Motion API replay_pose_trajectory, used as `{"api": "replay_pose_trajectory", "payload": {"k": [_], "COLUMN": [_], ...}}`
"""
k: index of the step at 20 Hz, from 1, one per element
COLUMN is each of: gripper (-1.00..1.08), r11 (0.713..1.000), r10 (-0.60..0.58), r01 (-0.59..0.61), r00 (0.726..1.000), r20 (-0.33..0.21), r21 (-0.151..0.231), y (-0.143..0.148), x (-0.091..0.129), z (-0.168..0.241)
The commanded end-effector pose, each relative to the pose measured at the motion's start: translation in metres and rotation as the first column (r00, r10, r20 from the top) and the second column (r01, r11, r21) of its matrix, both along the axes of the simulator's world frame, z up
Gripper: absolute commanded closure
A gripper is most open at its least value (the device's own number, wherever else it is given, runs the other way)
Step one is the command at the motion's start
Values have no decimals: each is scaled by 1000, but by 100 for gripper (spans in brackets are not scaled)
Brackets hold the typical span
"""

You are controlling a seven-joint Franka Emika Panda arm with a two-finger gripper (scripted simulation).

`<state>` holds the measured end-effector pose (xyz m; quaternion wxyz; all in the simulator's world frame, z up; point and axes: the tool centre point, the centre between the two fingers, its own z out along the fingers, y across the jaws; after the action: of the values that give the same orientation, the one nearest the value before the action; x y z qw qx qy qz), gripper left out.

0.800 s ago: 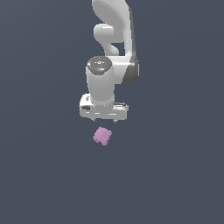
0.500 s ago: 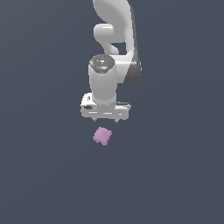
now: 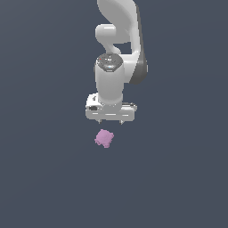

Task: Pick up the object and move it to a goal position.

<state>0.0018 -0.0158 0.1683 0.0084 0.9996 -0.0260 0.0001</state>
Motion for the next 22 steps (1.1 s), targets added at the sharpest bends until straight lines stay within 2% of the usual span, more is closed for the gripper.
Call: {"api": "replay_pose_trajectory", "payload": {"k": [1, 9, 16, 22], "gripper": [-92, -92, -92, -92], "r11": [1000, 990, 955, 935], "r10": [-12, -140, -296, -354], "r01": [12, 140, 296, 354], "r00": [1000, 990, 955, 935], "r20": [0, 0, 0, 0], "r21": [1, 11, 16, 17], "y": [-1, -13, -29, -35], "x": [1, 7, 12, 14], "z": [-3, -30, -64, -77]}}
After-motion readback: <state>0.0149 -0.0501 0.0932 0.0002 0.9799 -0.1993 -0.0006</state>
